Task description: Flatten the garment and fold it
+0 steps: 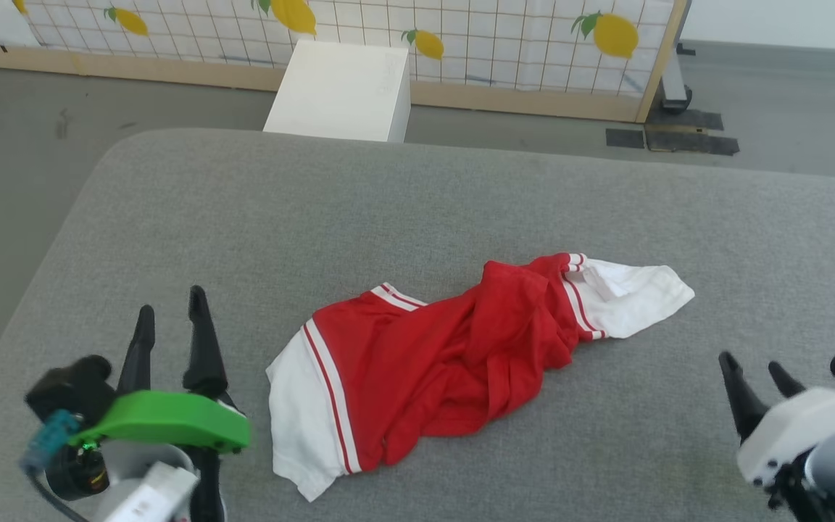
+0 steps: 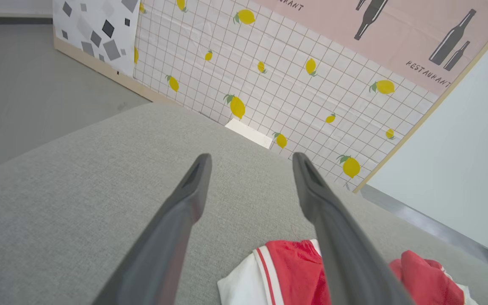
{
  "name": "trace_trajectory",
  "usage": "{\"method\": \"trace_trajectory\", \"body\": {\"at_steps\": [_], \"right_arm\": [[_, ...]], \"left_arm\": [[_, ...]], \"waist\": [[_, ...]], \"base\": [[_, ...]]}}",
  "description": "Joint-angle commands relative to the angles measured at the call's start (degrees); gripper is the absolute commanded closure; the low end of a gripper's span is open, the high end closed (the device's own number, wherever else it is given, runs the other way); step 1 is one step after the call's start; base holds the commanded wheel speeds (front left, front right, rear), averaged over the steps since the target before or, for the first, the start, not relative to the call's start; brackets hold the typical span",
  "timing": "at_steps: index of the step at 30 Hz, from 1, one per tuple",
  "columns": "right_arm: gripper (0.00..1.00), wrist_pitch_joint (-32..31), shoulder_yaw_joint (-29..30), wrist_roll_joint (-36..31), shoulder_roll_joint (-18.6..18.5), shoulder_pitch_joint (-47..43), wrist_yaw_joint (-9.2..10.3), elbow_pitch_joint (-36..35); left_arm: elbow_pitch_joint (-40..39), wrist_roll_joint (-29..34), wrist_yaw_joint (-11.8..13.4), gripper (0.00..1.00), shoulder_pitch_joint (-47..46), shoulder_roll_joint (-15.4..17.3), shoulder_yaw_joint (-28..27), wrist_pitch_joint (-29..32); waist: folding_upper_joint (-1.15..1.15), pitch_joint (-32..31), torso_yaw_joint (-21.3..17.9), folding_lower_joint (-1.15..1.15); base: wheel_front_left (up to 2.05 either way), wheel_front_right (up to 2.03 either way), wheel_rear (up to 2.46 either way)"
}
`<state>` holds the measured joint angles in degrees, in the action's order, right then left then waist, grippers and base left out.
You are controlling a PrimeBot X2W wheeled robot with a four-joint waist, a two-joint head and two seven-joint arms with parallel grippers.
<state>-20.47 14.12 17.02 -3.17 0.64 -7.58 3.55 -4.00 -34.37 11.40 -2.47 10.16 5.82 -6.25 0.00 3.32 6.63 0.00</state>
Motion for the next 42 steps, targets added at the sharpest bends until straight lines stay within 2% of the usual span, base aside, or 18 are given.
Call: {"method": "trace_trajectory", "body": {"at_steps": [1, 3, 6, 11, 16, 24, 31, 32, 33, 37, 42], "right_arm": [[0.00, -1.43, 0.17, -0.66, -0.58, 2.45, 0.09, -0.25], [0.00, -3.60, -0.21, -1.63, -2.15, 5.12, 0.09, 0.01], [0.00, -8.37, -1.90, -3.37, -5.58, 10.04, 0.09, 2.08], [0.00, -14.15, -5.16, -6.17, -10.79, 18.41, 0.09, 7.74], [0.00, -17.66, -11.13, -8.08, -15.05, 24.94, 0.09, 14.33], [0.00, -19.73, -17.86, -9.43, -18.36, 30.45, 0.09, 22.43], [0.00, -21.55, -22.29, -7.52, -18.90, 30.43, 0.09, 27.78], [0.24, -21.28, -22.55, -7.06, -18.94, 30.59, 0.09, 27.88], [1.00, -20.38, -22.78, -6.62, -19.14, 30.89, 0.09, 27.77], [1.00, -16.26, -22.27, -3.62, -19.41, 32.22, 0.09, 26.69], [1.00, -7.96, -17.37, 0.80, -20.75, 32.62, 0.09, 22.07]], "left_arm": [[1.21, 2.55, -0.60, 0.00, 0.18, 0.62, 1.22, -2.23], [2.58, 5.92, -0.80, 0.00, -0.51, 0.82, 2.31, -5.83], [3.80, 9.79, -0.40, 0.00, -1.45, -0.07, 3.45, -7.97], [5.25, 13.59, -0.95, 0.00, -3.16, -2.02, 3.98, -8.68], [3.66, 17.36, -1.35, 0.00, -3.82, -4.39, 3.61, -8.73], [3.41, 18.67, -2.40, 0.00, -4.53, -6.66, 3.42, -8.74], [4.29, 18.24, -2.63, 0.00, -4.42, -7.18, 2.89, -8.75], [4.36, 18.19, -2.61, 0.00, -4.36, -7.20, 2.72, -8.75], [4.56, 17.99, -2.69, 0.00, -4.28, -7.22, 2.58, -8.75], [5.21, 17.65, -2.76, 0.00, -4.15, -7.25, 2.06, -8.75], [6.12, 17.27, -3.31, 0.00, -4.01, -7.27, 1.67, -8.75]], "waist": [[0.00, 0.98, 0.31, 0.00], [0.00, 2.04, 0.62, 0.00], [0.00, 4.13, 1.25, 0.00], [0.00, 7.10, 3.03, 0.00], [0.00, 9.92, 5.36, 0.00], [0.00, 13.33, 8.04, 0.00], [0.00, 13.49, 8.09, 0.00], [0.00, 13.36, 7.87, 0.00], [0.00, 13.18, 7.64, 0.00], [0.00, 11.63, 6.13, 0.00], [0.00, 8.70, 4.58, 0.00]], "base": [[0.00, 0.00, 0.00], [0.00, 0.00, 0.00], [0.00, 0.00, 0.00], [0.00, 0.00, 0.00], [0.00, 0.00, 0.00], [0.00, 0.00, 0.00], [0.00, 0.00, 0.00], [0.00, 0.00, 0.00], [0.00, 0.00, 0.00], [0.00, 0.00, 0.00], [0.00, 0.00, 0.00]]}}
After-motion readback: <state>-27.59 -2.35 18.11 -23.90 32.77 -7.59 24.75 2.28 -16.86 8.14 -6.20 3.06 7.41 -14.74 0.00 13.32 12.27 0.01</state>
